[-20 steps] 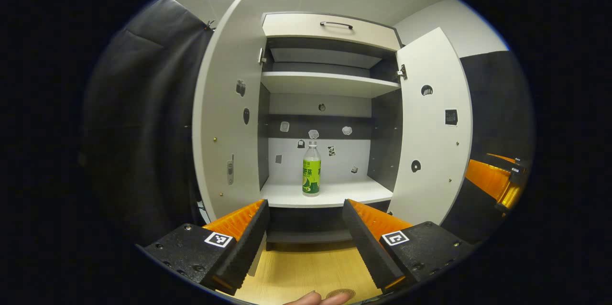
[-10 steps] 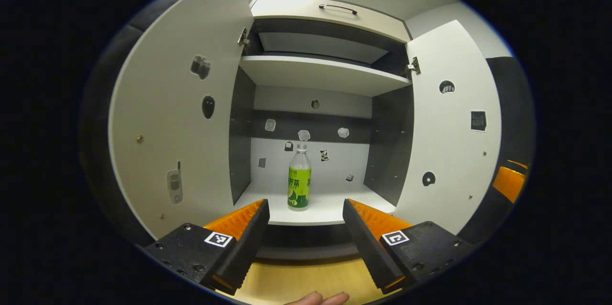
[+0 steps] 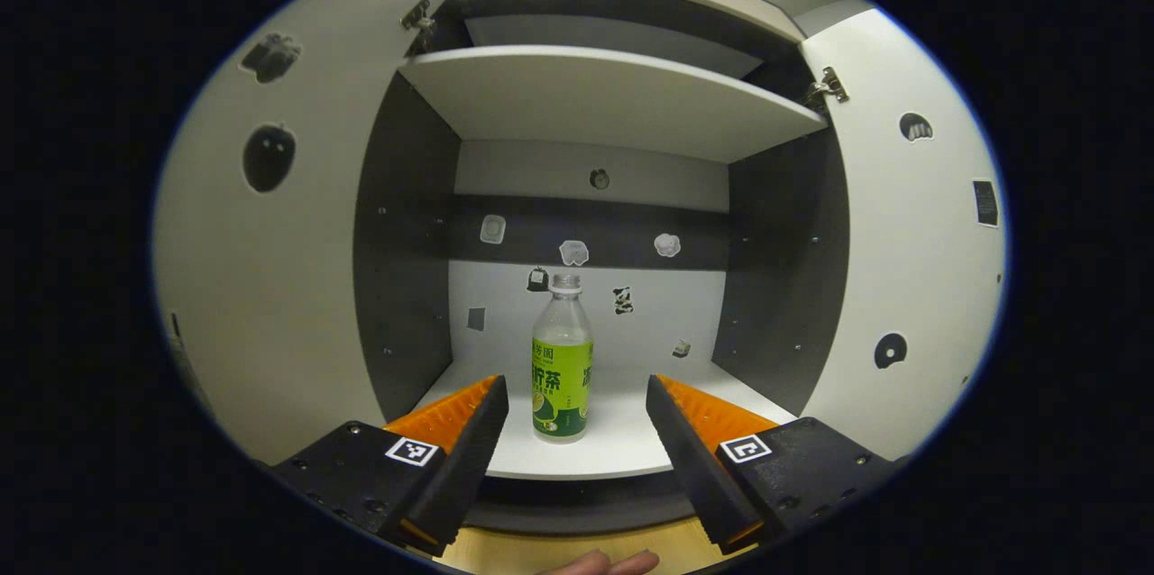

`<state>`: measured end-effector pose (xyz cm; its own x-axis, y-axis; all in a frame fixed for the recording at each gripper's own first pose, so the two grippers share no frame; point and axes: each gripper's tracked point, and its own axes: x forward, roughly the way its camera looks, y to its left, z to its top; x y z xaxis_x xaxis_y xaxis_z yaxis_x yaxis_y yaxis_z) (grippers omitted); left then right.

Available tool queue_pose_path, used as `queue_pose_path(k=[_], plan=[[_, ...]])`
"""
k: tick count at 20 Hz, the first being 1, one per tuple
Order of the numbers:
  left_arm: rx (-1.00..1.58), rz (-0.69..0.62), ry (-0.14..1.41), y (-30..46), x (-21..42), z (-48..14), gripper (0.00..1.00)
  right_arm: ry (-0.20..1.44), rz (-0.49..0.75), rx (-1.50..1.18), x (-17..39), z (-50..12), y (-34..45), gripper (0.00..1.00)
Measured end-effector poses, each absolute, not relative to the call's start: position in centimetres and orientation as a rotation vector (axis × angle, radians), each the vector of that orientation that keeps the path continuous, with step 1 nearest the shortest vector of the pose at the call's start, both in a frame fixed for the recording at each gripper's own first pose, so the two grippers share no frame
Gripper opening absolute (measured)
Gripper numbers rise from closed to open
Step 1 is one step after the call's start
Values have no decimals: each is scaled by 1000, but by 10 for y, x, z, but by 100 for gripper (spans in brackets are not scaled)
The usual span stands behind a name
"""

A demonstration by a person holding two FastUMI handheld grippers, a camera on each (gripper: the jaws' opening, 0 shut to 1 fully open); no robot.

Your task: Grasp the bottle in the cabinet with the left hand and place it on the coaster, then close the right door with the right hand and the left door with the left hand.

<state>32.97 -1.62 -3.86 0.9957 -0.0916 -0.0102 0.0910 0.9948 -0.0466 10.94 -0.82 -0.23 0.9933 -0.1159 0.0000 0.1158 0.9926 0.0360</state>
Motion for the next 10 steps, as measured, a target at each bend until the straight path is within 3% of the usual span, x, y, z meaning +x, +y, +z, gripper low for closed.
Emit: queue_pose_path(k=[10], plan=[[9, -86, 8, -13, 424, -69, 98, 19, -102, -39, 113, -21, 1, 99]])
